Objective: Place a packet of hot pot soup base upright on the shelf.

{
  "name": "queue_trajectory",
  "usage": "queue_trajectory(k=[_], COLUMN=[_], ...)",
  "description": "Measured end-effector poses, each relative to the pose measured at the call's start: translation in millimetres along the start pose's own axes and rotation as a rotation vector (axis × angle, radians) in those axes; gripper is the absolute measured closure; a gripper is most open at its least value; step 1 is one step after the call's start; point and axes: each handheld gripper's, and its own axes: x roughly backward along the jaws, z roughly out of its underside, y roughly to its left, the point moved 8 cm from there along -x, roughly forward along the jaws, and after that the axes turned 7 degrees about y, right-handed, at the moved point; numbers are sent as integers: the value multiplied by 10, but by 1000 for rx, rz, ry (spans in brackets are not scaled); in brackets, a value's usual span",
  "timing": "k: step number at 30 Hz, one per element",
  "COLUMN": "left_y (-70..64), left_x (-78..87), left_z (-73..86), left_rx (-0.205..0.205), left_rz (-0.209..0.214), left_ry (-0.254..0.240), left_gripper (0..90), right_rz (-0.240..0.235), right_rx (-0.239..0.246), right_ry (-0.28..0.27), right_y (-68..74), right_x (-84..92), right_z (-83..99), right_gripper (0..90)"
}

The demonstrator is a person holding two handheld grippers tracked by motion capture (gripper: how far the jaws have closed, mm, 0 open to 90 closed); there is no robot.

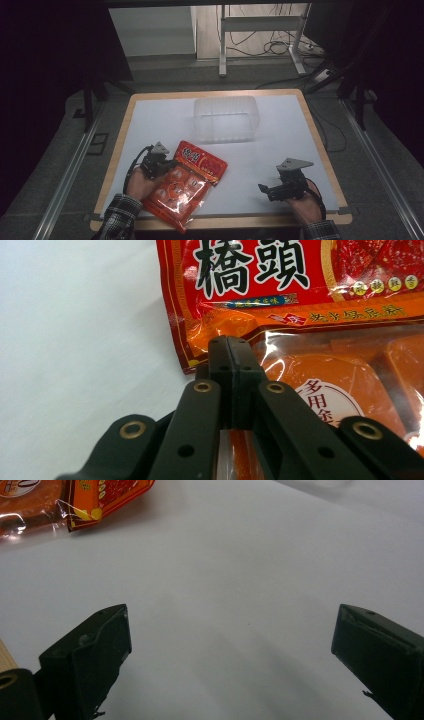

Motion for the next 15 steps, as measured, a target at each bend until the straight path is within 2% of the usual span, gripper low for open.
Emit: queue_trajectory(k=[1,7,12,15], left_y=[-27,-59,-105,-173], left_x=[-16,-32,-60,-81], left_z=[-32,-66,-90,-119], left_rx=[-22,-31,14,2], left_rz=[-11,-26,18,32], left_ry=[13,34,9,13], left_gripper=[900,900,900,900], right_rz=[1,2,1,0], right_rx=[1,-2,-3,1], right_ry=[2,3,1,4], right_y=[0,-2,3,8], right_x=[1,5,2,0], right_z=[1,7,6,7], right_gripper=[24,24,24,23])
